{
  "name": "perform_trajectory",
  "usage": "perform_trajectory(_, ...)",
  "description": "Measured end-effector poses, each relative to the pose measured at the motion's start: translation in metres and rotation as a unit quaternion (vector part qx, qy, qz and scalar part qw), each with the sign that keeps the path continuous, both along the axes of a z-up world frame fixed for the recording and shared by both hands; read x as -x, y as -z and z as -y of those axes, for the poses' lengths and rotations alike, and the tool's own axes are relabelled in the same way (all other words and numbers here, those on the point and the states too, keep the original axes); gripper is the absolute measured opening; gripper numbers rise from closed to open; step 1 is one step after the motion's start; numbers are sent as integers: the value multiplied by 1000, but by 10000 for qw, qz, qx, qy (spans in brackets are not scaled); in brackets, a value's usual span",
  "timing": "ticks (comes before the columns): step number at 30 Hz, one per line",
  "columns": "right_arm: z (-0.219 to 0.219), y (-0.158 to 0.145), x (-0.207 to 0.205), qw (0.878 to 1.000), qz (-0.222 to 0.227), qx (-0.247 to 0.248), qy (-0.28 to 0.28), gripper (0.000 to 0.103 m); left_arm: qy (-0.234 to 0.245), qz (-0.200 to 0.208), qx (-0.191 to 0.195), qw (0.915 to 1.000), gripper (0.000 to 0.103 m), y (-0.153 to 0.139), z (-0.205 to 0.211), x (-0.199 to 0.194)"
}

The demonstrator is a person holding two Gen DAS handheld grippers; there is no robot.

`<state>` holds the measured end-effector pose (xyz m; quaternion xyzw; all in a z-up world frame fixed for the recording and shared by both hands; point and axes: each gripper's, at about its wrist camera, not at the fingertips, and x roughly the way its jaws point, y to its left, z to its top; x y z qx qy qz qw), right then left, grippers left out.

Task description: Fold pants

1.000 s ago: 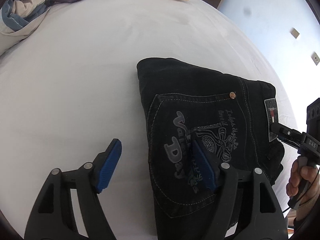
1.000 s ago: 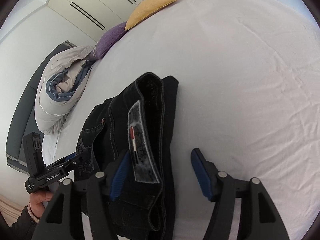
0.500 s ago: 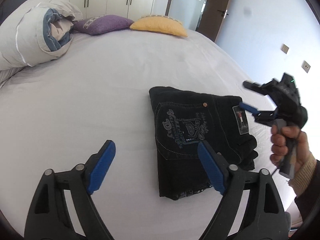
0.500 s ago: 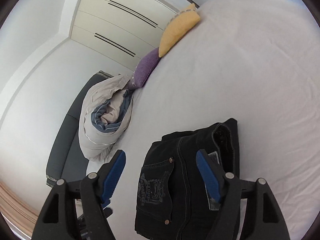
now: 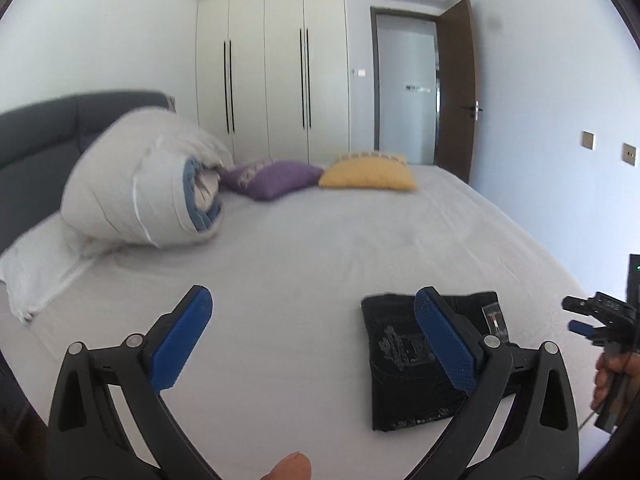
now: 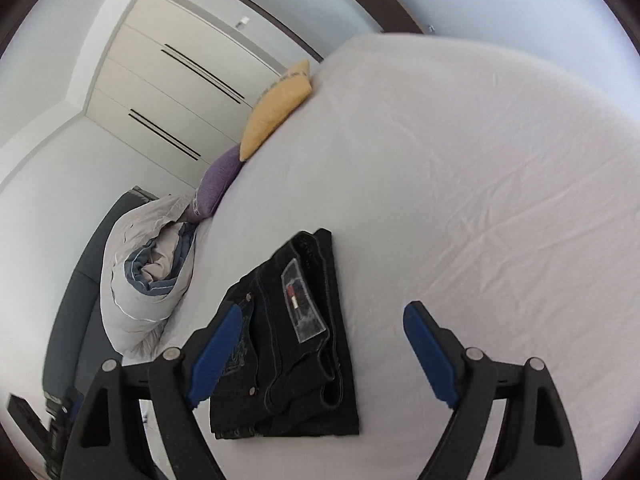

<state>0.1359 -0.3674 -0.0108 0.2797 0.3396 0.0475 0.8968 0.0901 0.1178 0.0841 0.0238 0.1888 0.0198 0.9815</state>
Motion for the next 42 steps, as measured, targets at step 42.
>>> perform_trajectory(42, -181, -149, 169, 9594, 236, 2807, -134, 103, 295, -2062, 370, 9774, 103, 1, 26, 70)
